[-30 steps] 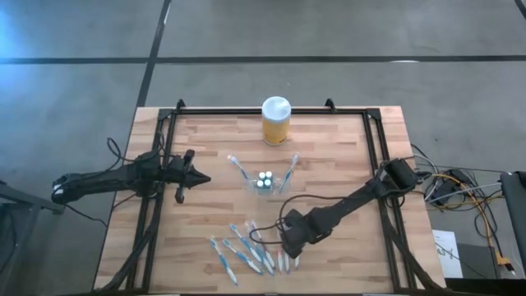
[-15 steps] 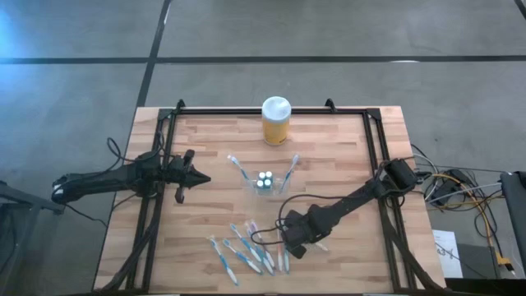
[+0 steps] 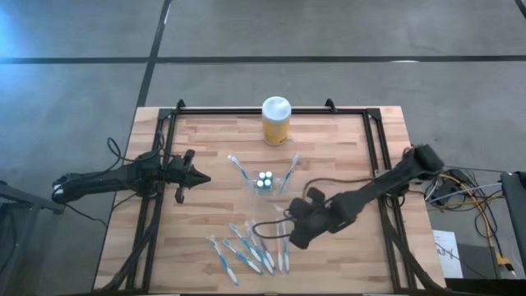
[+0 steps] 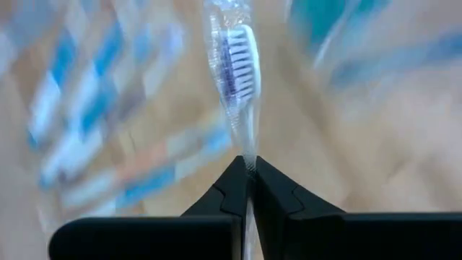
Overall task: Pick & Place toothbrushing station
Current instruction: Put the purple toothbrush into the transparent organizer
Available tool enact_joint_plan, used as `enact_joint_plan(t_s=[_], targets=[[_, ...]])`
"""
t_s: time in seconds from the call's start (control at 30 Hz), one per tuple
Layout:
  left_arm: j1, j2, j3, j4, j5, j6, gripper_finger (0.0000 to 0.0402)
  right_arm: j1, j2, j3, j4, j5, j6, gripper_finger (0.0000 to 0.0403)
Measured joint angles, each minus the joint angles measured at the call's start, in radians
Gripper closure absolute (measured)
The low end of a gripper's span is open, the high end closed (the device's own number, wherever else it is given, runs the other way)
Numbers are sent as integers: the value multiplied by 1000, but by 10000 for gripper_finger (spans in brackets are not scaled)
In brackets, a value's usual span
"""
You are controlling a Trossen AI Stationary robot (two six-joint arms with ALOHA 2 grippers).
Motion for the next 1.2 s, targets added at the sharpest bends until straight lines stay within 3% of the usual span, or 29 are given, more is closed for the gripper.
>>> enact_joint_plan(t_s=[0.1,0.2,0.33,0.57,0.8,1.03,1.2], targets=[[1,0,0,2,0,0,391,1,-79,-6,102,159,-148,392],[1,0,0,6,0,0,387,-6,-144,-44,279,242,-341,391],[1,0,-2,9,0,-16,389,-34,-222,-179,654,241,-593,391],[0,0,-34,41,-17,-26,395,-112,-279,-560,1428,225,-882,394],[0,0,-35,56,-27,-40,387,-219,-151,-845,2097,227,-924,394],[1,0,-35,73,-58,-46,393,-274,47,-894,2308,226,-871,394],[1,0,-35,83,-67,-61,393,-278,147,-839,2312,239,-882,394]])
